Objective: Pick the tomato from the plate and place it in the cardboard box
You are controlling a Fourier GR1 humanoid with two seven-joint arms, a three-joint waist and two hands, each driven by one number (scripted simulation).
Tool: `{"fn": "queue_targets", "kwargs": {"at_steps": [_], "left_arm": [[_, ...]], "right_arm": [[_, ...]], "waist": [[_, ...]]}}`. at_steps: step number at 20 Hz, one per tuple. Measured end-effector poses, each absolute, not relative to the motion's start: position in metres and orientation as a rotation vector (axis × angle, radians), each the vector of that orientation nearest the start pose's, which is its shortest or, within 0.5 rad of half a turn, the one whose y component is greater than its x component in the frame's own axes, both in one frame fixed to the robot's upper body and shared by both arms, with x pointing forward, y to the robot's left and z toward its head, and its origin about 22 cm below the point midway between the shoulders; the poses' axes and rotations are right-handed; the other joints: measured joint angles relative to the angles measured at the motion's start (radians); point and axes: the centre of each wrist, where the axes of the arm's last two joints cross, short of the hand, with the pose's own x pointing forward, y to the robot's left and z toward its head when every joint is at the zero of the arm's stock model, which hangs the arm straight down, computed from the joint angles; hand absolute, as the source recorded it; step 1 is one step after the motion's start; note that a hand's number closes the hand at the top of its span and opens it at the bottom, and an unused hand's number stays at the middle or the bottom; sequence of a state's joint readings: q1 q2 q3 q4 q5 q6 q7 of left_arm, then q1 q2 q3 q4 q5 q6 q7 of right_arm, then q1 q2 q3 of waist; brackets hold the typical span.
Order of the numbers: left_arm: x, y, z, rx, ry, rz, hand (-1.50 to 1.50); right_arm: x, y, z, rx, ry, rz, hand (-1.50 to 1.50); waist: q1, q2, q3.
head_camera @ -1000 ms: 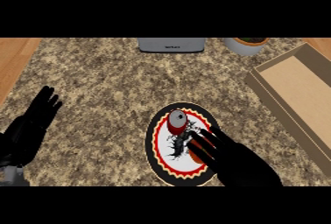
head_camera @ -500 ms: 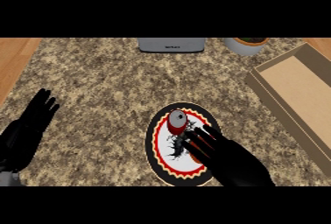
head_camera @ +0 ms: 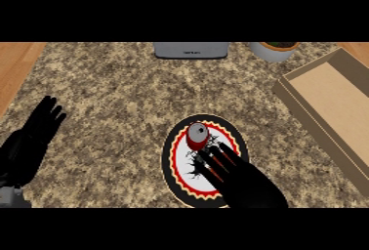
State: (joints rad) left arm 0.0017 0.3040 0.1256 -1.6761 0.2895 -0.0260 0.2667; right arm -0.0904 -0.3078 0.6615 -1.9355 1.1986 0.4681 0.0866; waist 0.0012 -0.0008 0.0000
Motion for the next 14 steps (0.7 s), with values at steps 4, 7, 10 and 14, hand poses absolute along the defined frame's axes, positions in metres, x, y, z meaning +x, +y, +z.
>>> {"fn": "queue_targets", "kwargs": {"at_steps": [4,7,10,14], "left_arm": [[0.245,0.318,0.057,0.061,-1.441,0.041,0.00],[0.247,0.320,0.057,0.062,-1.441,0.048,0.00],[0.241,0.317,0.048,0.059,-1.439,0.046,0.00],[0.245,0.318,0.053,0.061,-1.446,0.044,0.00]], "right_arm": [[0.200,-0.136,0.072,-0.641,-1.440,1.853,-1.50],[0.201,-0.131,0.064,-0.662,-1.419,1.847,-1.50],[0.199,-0.130,0.063,-0.683,-1.408,1.846,-1.50],[0.205,-0.125,0.056,-0.702,-1.386,1.853,-1.50]], "waist": [[0.000,0.000,0.000],[0.000,0.000,0.000],[0.000,0.000,0.000],[0.000,0.000,0.000]]}}
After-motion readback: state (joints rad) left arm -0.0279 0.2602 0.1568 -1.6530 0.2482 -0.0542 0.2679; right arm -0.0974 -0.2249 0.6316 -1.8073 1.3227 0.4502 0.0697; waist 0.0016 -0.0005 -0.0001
